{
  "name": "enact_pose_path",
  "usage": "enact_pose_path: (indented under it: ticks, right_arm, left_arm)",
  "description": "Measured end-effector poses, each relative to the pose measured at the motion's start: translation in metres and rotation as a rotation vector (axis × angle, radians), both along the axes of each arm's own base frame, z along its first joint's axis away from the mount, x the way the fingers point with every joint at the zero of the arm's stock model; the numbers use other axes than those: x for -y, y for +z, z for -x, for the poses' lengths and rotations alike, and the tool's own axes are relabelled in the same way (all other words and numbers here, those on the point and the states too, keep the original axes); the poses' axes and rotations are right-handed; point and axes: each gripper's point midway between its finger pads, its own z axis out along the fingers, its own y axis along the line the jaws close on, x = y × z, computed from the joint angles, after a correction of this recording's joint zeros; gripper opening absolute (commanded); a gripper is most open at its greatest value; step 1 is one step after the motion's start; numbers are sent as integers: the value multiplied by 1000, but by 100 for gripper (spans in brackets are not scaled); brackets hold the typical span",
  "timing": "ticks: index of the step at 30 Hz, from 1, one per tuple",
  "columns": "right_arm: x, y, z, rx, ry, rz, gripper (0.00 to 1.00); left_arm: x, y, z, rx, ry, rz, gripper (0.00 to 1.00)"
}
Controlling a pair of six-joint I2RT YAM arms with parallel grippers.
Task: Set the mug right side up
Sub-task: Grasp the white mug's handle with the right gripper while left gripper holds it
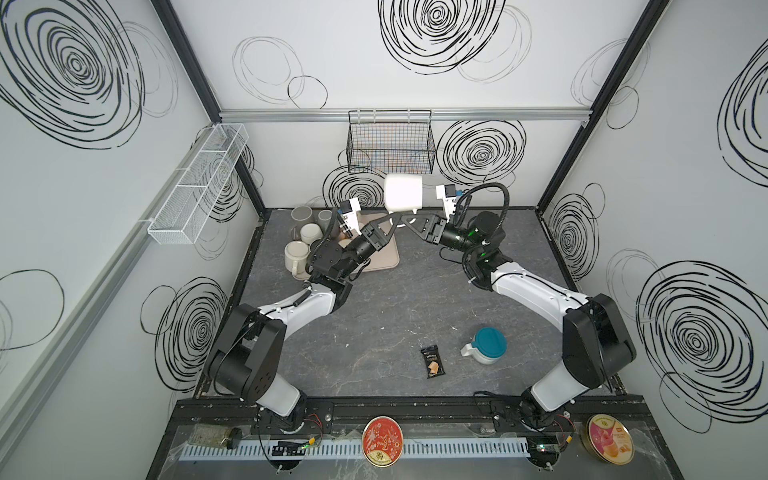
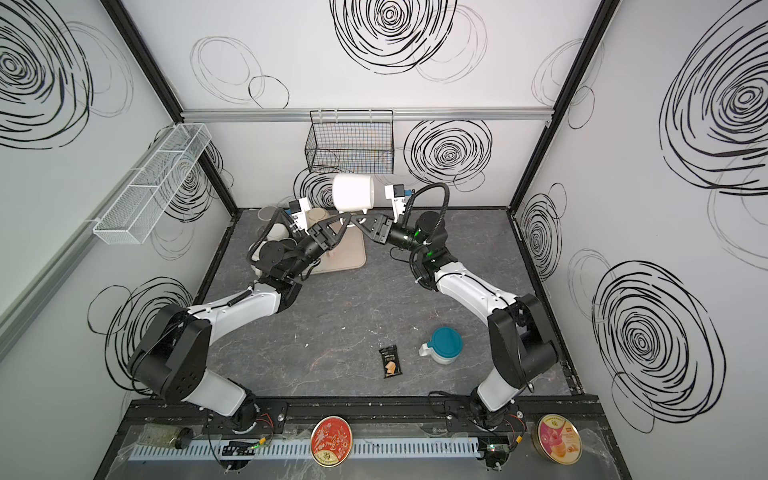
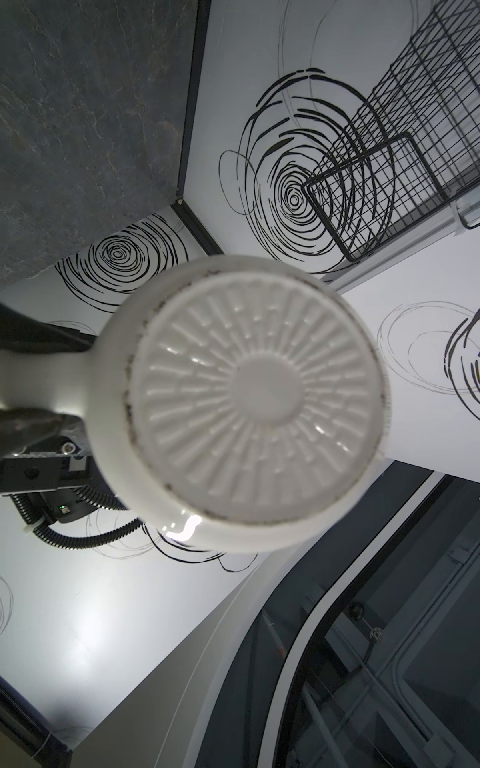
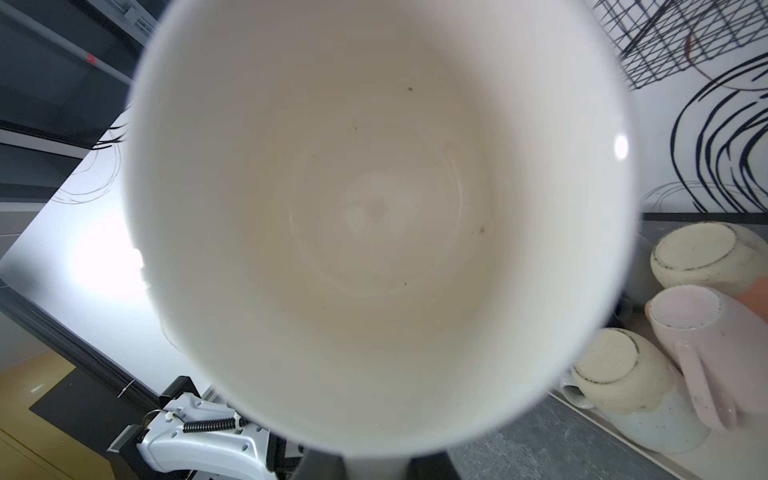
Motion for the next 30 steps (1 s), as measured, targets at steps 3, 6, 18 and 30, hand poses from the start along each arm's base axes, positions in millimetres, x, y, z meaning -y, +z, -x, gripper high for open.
enact_pose_path:
  ticks: [3,6,18,30]
  right_arm:
    - [4,-2,1,24,-22,43,0]
    - [8,-5,3,53,-39,80,0]
    - [21,-25,-7,256,-63,322,0]
    - [122,-122,-66,316,-234,866,0]
  left_arm:
    - [4,-4,1,-3,-14,-9,2]
    - [8,-8,2,-5,-30,-20,24]
    - [7,-26,-3,-51,-41,-79,47]
    - [-17,-43,-1,-91,60,-296,49]
